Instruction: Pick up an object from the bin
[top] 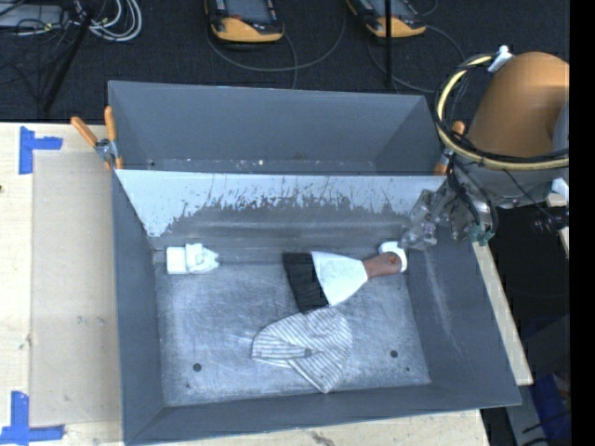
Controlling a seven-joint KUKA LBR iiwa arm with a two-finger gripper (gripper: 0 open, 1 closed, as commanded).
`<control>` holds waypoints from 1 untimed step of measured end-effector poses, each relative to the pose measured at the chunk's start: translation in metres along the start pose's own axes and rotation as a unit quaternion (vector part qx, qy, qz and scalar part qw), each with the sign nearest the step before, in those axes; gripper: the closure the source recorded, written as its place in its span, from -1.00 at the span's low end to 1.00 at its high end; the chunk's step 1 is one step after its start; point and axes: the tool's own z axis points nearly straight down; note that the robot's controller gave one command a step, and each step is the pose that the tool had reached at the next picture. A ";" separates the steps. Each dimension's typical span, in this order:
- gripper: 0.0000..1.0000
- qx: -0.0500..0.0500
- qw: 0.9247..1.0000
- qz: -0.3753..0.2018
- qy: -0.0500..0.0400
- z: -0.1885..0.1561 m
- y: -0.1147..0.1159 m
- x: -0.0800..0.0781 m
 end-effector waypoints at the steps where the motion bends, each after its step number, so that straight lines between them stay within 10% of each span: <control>1: -1.00 0.000 0.993 -0.118 0.004 0.091 -0.009 0.004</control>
Offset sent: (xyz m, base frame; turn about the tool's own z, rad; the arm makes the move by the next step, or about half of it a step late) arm 0.0000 0.0000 0.0000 0.0000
